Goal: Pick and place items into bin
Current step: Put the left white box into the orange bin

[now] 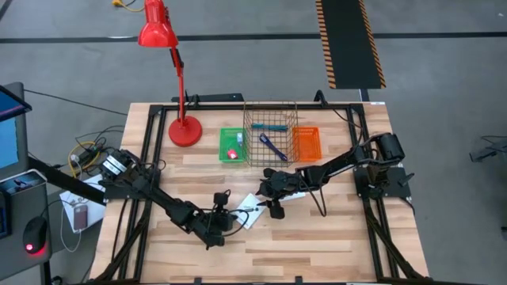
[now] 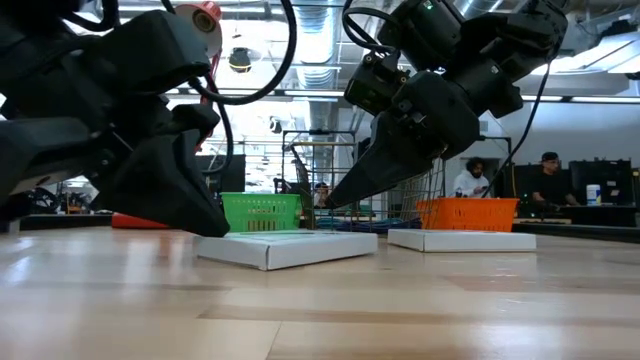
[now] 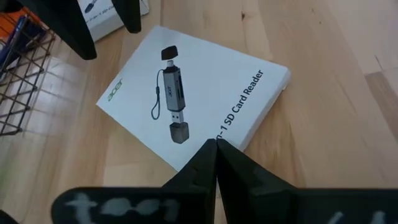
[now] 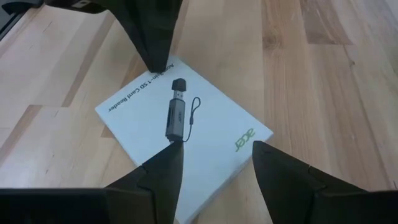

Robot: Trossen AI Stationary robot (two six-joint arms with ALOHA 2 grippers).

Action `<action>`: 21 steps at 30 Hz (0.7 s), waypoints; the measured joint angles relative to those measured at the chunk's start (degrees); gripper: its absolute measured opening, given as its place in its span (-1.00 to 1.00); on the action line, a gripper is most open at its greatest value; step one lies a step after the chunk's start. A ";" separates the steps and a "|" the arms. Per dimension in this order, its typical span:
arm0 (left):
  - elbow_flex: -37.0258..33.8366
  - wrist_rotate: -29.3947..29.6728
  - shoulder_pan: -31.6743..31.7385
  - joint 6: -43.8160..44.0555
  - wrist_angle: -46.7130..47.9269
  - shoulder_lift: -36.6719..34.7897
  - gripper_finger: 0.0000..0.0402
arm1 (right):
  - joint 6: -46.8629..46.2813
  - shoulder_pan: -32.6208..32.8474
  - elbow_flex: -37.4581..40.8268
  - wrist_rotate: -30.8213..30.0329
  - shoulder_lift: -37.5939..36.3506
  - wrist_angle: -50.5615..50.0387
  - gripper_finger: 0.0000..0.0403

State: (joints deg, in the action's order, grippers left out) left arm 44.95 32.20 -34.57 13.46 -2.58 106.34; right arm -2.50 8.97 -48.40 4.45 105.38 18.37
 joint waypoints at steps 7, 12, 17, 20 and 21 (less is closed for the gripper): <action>-0.02 0.75 -1.15 5.46 1.07 0.00 -1.00 | -0.02 -0.02 -0.02 0.00 -0.02 -0.37 -0.06; -0.02 1.39 -1.99 7.30 1.77 0.00 -1.00 | -0.02 -0.01 -0.02 0.00 -0.02 -0.47 -0.06; -0.02 1.73 -2.56 8.86 2.04 0.00 -1.00 | -0.04 0.01 -0.02 0.00 -0.02 -0.52 -0.07; -0.04 1.91 -2.82 9.04 2.13 0.00 -1.00 | -0.04 0.01 -0.02 0.00 -0.02 -0.52 -0.06; -0.05 1.95 -2.83 9.27 2.12 0.02 -1.00 | -0.04 0.01 -0.02 0.00 -0.02 -0.51 -0.06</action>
State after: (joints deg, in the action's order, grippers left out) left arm 44.89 34.15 -37.41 22.73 -0.46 106.37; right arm -2.55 8.97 -48.42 4.45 105.36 17.86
